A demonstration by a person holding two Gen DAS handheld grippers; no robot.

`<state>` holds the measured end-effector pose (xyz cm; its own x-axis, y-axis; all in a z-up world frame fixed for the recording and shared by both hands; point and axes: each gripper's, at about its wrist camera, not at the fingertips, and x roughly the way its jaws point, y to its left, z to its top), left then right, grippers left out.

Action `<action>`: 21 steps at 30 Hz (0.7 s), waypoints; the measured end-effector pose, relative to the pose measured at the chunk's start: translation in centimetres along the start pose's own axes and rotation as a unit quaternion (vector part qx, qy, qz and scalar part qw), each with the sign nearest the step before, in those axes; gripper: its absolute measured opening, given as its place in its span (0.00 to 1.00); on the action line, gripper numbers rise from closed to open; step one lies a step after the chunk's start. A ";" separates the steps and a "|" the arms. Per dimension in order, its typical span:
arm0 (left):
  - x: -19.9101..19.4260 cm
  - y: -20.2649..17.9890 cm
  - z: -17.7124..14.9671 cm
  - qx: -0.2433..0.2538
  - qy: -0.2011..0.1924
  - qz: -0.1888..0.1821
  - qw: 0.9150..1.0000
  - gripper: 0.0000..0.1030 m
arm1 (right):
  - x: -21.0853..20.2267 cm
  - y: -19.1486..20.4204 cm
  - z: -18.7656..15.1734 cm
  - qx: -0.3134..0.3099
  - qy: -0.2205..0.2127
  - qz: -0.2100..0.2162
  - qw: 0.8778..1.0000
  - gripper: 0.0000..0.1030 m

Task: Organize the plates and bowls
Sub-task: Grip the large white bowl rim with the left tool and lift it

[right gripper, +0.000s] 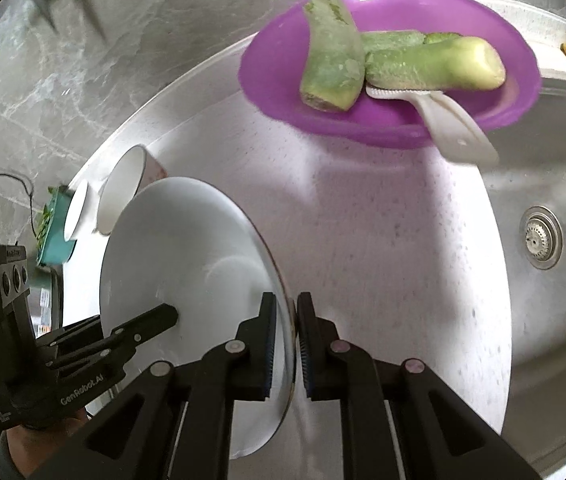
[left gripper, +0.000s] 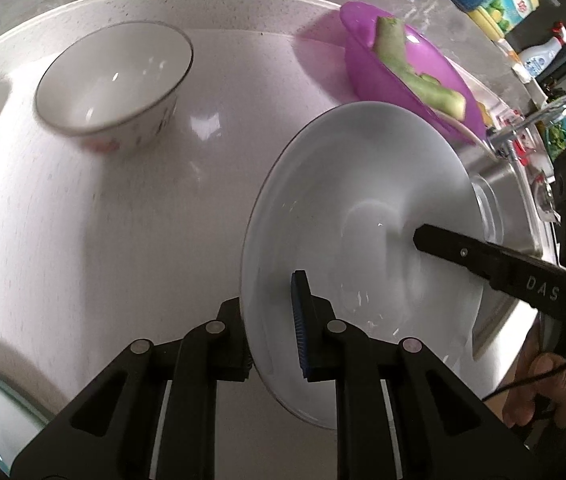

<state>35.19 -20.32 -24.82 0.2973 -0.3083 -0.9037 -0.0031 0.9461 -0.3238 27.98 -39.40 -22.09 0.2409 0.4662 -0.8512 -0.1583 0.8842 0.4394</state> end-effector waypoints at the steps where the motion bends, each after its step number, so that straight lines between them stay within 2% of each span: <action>1: -0.3 0.0 -0.7 -0.001 0.002 0.000 1.000 0.14 | -0.1 0.1 -0.3 -0.001 0.005 0.001 1.000 0.13; 10: -1.6 0.3 -7.0 -0.008 0.018 0.005 1.000 0.14 | -0.3 1.2 -5.2 -0.021 0.052 0.004 0.998 0.13; 21: -1.2 0.6 -9.8 -0.008 0.033 0.010 0.999 0.14 | 0.4 1.5 -6.4 -0.027 0.068 -0.002 0.997 0.13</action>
<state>25.43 -20.30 -26.68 0.2325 -0.2950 -0.9268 -0.0245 0.9508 -0.3088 21.67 -38.05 -23.57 0.1098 0.4518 -0.8854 -0.2104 0.8811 0.4235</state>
